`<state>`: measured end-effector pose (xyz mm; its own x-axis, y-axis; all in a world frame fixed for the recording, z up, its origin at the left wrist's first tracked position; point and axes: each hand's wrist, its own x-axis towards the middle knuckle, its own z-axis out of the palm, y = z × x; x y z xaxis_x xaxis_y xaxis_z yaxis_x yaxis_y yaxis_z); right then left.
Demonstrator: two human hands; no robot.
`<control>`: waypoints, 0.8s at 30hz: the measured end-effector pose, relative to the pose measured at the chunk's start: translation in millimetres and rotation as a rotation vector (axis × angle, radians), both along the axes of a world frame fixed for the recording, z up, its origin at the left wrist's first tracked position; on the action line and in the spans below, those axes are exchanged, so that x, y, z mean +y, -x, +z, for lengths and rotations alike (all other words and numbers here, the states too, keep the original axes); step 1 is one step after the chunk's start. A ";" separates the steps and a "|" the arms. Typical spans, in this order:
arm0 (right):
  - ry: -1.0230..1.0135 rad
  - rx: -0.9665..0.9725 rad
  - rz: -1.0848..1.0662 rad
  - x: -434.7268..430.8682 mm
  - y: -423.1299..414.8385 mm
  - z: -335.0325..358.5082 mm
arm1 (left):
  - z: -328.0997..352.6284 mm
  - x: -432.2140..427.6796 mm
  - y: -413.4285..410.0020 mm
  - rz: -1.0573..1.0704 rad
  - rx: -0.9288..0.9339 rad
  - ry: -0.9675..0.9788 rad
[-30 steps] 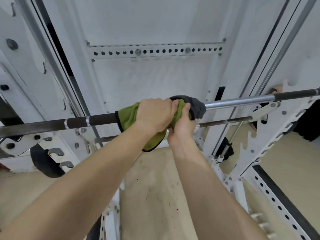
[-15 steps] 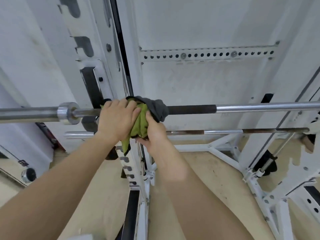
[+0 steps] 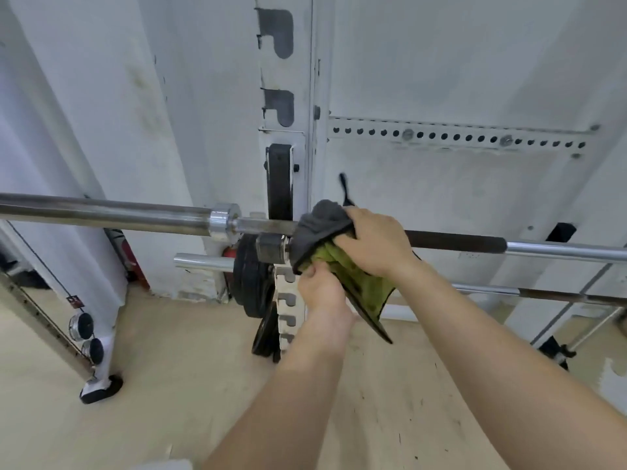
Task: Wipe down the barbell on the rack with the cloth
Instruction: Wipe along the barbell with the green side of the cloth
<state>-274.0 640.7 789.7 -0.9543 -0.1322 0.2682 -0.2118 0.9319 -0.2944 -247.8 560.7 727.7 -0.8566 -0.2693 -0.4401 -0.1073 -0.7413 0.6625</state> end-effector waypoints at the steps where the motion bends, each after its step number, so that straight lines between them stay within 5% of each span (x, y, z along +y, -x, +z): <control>1: -0.092 0.004 -0.008 -6.8 2.1 -7.8 | -2.0 -2.5 5.1 -0.020 0.005 -0.135; 12: -0.233 0.118 0.115 -33.9 18.6 -16.8 | 14.8 -19.3 32.6 -0.154 0.210 -0.710; 20: -0.270 0.202 0.031 40.7 7.7 -23.4 | 20.7 25.8 16.1 -0.268 0.125 -0.525; 24: -0.208 0.151 0.136 -1.2 11.7 -20.0 | 24.4 -9.1 16.5 -0.168 0.160 -0.485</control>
